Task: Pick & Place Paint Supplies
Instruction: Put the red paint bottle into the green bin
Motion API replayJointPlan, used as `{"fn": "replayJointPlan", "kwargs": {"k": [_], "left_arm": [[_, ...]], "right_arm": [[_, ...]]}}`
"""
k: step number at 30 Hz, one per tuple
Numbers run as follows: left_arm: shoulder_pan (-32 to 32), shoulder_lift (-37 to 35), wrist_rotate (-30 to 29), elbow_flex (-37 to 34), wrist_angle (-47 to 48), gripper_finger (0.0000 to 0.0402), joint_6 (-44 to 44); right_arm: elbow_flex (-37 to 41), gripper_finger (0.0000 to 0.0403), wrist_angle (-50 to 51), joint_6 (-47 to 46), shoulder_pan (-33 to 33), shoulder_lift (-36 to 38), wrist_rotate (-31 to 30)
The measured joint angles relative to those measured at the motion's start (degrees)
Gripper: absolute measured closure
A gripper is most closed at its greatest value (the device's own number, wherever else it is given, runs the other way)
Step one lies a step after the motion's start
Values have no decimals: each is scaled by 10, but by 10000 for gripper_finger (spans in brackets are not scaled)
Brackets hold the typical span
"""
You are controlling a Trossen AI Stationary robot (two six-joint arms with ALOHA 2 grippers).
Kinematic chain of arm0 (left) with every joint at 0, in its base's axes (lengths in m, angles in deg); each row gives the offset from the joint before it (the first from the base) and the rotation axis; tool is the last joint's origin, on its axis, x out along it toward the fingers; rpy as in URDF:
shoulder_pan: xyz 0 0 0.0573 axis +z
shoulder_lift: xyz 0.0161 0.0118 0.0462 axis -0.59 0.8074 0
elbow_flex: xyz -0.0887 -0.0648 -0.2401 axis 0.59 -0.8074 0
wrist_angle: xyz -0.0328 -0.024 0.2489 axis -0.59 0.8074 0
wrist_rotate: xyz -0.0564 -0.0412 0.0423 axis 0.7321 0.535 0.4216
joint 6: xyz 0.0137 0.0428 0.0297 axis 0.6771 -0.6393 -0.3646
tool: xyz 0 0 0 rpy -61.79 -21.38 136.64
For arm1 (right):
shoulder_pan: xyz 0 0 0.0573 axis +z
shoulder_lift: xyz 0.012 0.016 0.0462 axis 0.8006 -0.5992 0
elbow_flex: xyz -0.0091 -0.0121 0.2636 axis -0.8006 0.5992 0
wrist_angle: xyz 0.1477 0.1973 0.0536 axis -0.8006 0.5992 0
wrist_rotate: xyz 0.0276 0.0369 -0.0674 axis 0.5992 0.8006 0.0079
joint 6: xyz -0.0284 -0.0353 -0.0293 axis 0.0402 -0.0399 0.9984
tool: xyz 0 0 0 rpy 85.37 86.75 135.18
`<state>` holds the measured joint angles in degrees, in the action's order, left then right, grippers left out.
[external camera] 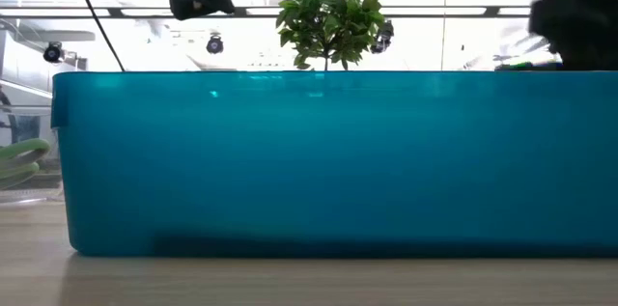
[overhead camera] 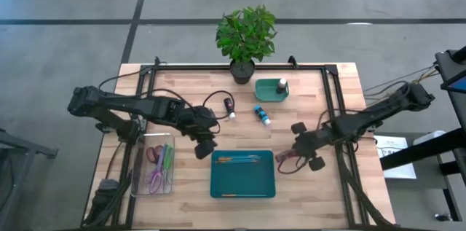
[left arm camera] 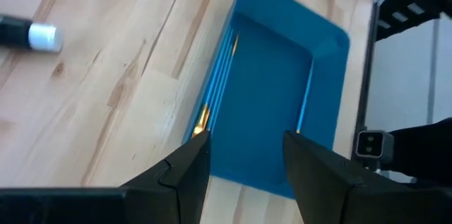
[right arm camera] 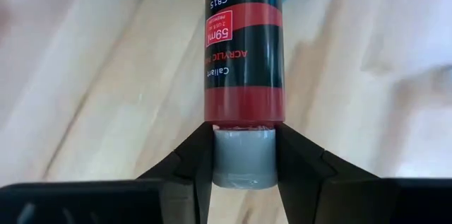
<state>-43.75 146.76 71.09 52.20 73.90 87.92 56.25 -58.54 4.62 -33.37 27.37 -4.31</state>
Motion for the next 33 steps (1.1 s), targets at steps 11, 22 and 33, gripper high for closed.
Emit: {"fn": "replayJointPlan", "kwargs": {"k": [11,22,33], "left_arm": [[-2,0,-28,0,-213,218,-190],[-2,0,-138,2,-356,218,-357],[-4,0,-125,36,-314,198,-378]], "right_arm": [[-112,295,-49,-91,-7,83,-108],[-263,295,-41,-92,-27,2,-145],[-338,295,-21,-54,-59,-95,-128]]}}
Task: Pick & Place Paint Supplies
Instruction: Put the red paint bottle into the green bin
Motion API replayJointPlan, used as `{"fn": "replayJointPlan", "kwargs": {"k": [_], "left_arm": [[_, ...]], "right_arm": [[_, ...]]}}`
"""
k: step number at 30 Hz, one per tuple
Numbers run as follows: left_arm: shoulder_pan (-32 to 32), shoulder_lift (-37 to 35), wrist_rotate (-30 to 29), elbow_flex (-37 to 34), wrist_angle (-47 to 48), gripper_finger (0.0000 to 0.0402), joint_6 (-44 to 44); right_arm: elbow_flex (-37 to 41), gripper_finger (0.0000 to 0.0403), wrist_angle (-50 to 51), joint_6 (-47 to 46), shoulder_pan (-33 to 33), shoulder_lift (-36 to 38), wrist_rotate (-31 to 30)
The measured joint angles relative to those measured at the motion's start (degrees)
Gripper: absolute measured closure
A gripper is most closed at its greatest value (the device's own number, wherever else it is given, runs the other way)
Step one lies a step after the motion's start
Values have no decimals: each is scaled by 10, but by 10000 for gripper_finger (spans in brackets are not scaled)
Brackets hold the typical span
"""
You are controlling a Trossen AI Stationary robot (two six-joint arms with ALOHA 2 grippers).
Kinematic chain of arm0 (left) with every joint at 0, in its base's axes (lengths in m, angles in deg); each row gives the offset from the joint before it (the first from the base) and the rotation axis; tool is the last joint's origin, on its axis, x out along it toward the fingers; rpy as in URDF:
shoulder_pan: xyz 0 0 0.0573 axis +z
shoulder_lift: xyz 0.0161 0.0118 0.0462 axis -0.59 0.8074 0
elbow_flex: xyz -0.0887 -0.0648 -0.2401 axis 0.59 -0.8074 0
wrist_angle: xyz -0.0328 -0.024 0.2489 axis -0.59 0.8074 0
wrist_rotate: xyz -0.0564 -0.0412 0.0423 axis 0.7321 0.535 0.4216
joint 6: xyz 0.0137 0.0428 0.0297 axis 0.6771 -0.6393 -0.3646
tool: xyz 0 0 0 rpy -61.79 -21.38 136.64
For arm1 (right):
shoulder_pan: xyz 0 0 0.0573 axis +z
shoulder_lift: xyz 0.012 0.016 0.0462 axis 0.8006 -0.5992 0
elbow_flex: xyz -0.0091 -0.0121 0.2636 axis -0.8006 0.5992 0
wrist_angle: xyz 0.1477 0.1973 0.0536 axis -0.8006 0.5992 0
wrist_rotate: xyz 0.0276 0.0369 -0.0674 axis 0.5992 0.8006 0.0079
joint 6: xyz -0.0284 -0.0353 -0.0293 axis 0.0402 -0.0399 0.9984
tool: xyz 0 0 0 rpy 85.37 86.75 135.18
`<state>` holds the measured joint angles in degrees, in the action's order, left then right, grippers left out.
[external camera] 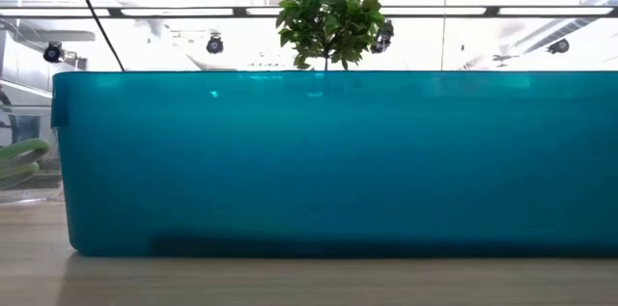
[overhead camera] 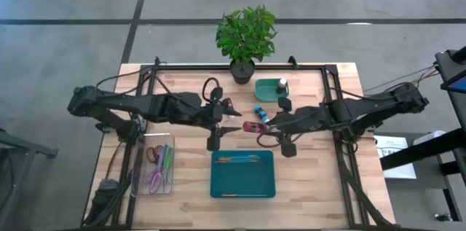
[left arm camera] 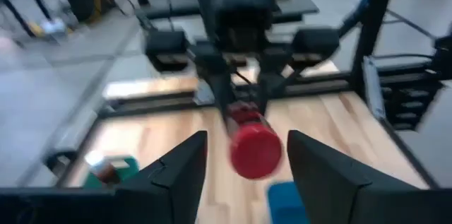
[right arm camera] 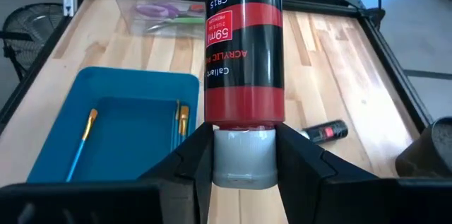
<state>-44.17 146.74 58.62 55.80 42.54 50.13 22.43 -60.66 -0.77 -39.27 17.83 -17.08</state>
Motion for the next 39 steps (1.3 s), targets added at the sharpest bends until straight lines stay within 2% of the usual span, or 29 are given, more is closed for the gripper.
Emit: {"fn": "replayJointPlan", "kwargs": {"k": [5,14,28,32,39], "left_arm": [[-1,0,33,-1,36,154,46],[-2,-1,14,-1,51,88,22],[-2,-1,-18,0,51,84,-39],[-2,0,-25,-1,51,84,-40],[-6,0,-11,-1,49,84,-47]], "right_arm": [[-31,295,3,12,-20,-26,11],[-68,295,21,15,-38,-58,33],[-72,295,25,-7,-38,-56,36],[-72,295,27,-11,-36,-55,61],[-72,295,29,-21,-37,-54,72]]}}
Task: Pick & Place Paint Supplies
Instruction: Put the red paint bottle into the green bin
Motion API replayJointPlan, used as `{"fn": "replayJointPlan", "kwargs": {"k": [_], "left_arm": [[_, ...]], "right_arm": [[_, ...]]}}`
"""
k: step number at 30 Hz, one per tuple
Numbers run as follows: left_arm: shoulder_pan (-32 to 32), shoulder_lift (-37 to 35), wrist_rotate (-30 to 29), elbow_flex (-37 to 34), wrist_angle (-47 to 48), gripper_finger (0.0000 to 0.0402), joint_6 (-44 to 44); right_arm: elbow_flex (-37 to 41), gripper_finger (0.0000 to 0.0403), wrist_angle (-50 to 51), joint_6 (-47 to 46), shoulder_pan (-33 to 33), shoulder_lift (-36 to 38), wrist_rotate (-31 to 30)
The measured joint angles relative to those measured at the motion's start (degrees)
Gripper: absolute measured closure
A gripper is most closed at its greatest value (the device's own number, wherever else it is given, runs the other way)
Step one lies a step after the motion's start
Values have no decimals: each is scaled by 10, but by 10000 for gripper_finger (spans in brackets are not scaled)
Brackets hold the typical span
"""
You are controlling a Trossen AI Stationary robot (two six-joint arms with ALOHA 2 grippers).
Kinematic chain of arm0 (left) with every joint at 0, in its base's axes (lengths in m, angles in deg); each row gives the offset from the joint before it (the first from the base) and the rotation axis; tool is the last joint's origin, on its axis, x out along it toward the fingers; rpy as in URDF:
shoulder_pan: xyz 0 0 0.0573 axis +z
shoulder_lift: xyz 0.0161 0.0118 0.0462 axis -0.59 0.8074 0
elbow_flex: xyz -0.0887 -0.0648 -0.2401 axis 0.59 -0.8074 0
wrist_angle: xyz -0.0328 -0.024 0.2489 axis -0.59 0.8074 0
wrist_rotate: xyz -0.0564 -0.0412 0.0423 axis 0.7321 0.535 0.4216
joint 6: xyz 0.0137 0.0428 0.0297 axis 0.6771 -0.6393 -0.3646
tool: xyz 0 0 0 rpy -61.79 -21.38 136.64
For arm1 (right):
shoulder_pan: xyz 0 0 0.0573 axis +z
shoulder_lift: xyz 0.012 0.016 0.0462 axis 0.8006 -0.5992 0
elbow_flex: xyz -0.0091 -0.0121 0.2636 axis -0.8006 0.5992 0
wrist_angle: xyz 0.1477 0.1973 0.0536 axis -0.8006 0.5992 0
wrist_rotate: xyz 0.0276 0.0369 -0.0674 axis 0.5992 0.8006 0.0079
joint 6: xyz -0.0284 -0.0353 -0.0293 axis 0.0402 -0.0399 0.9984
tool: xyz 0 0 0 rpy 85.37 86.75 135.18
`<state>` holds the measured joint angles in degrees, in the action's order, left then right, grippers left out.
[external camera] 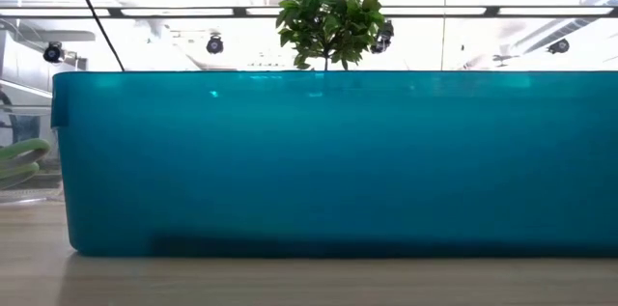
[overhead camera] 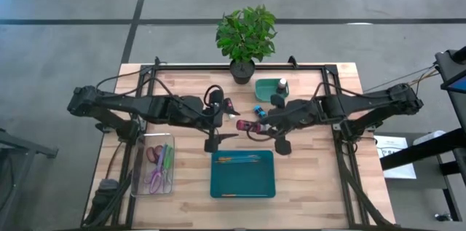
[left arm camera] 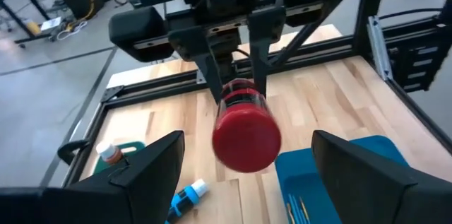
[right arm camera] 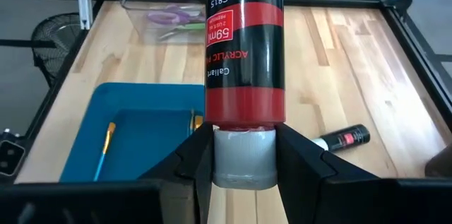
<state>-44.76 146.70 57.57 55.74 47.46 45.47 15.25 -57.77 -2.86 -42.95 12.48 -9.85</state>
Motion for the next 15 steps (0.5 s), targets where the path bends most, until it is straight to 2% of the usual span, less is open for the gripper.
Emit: {"fn": "replayJointPlan", "kwargs": {"k": [15], "left_arm": [[-2,-1,8,-1,-2,88,-10]], "right_arm": [[-2,295,-26,2,0,-10,-2]]}}
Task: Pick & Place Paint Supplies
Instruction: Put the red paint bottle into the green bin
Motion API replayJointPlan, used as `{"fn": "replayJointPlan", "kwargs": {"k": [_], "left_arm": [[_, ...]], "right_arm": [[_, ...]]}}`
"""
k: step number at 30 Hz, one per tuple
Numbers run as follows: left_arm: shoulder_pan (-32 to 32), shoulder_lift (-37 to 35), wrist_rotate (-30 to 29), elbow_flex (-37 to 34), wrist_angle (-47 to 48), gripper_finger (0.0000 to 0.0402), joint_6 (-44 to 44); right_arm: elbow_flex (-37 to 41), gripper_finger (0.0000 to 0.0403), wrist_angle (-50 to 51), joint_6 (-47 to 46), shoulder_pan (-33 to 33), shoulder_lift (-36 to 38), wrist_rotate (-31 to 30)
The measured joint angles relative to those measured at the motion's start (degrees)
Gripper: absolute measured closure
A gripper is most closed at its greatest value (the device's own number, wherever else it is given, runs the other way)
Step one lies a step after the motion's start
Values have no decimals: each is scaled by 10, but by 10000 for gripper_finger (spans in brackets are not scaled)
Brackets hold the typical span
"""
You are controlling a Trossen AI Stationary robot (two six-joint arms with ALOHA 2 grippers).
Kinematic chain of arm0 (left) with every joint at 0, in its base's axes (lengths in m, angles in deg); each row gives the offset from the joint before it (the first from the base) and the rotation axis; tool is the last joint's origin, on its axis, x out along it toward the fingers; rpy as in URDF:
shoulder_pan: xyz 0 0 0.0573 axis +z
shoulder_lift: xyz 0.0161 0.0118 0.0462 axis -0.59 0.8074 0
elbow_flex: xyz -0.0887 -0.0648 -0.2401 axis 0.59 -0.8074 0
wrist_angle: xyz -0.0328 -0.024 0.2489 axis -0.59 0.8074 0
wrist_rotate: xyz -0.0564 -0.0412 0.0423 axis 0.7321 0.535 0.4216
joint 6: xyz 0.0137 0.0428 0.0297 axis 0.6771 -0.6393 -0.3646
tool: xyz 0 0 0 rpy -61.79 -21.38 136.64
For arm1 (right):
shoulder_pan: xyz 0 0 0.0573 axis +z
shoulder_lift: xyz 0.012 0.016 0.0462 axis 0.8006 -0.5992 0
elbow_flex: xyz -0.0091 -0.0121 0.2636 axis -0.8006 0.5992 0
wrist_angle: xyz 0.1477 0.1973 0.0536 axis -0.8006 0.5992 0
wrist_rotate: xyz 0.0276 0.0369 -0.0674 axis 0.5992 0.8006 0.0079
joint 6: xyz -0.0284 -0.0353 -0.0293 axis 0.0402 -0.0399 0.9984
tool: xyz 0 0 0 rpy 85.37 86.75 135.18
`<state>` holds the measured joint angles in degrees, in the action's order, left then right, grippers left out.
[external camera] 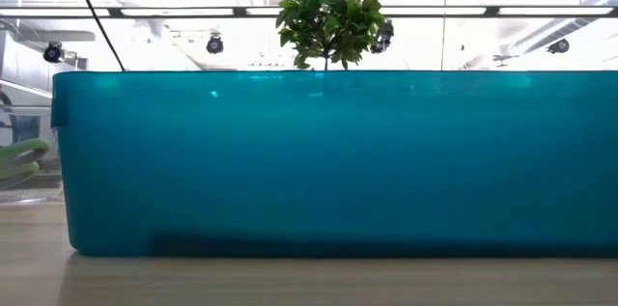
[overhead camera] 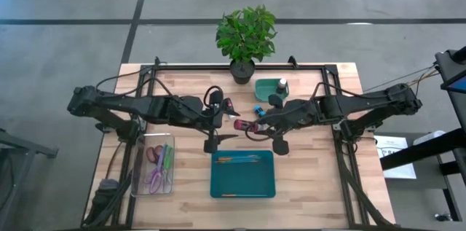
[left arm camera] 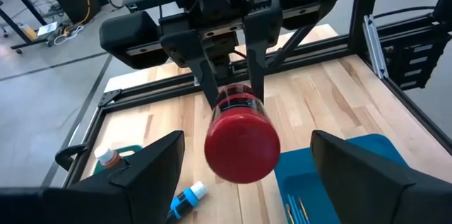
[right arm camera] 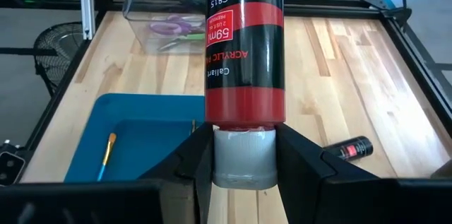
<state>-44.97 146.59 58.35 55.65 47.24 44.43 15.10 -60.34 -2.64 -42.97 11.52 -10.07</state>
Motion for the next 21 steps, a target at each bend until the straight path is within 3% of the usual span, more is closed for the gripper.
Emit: {"fn": "replayJointPlan", "kwargs": {"k": [12,21], "left_arm": [[0,0,20,0,-4,162,2],[0,0,20,0,0,168,2]], "right_arm": [[0,295,-26,4,0,-14,-1],[0,295,-31,6,-2,-18,7]]}}
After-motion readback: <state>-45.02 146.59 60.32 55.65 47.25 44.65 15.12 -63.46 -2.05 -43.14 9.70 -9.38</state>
